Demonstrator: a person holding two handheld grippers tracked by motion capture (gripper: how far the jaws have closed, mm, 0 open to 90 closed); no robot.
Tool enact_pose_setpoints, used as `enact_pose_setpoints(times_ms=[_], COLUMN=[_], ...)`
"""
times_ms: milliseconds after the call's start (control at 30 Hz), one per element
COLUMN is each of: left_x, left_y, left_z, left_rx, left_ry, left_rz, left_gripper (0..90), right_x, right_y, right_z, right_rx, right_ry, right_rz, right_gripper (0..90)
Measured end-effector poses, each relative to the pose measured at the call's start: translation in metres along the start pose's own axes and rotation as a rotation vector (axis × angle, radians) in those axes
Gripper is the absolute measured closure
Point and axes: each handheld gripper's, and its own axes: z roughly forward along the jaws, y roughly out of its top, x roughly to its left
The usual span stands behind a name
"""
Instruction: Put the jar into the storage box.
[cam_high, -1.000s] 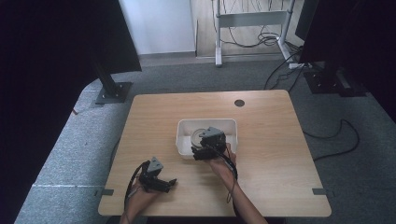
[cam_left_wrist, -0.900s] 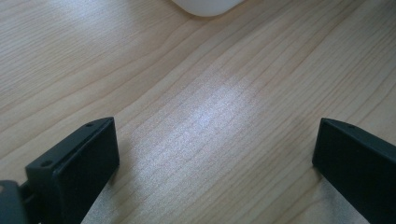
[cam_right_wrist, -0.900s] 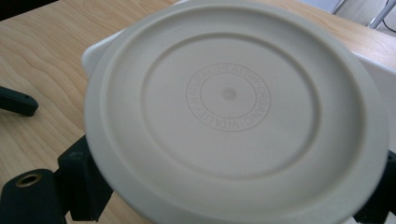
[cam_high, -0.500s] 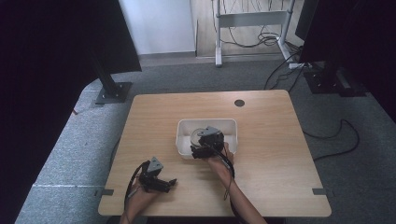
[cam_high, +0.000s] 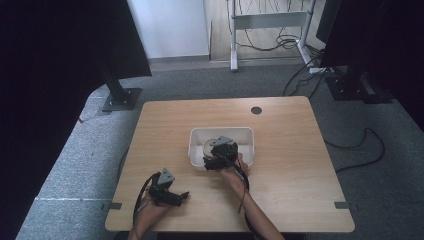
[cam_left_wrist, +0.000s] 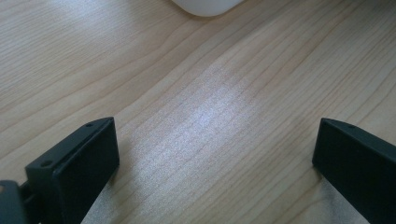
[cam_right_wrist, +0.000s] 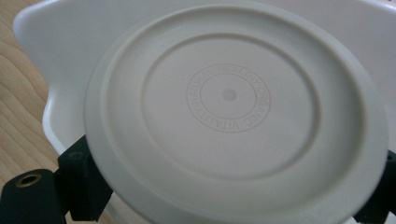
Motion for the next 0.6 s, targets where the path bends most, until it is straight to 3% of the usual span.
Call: enact_pose_setpoints(times_ms=[233, 600], left_x=[-0.0001, 0.0000], left_y=[-0.0001, -0.0001], left_z=[0.0002, 0.0002], left_rx=[-0.002, -0.002], left_ry=[0.000, 0.000], left_rz=[0.000, 0.000], left_gripper=[0.2, 0.2], right_x=[-0.0038, -0.0067], right_y=[-0.0050, -0.0045], right_z=[0.0052, 0.0072], right_rx=[0.004, 0.025], right_ry=[0.015, 0.036], right_rz=[0.045, 0.063], right_gripper=[9.3, 7.6])
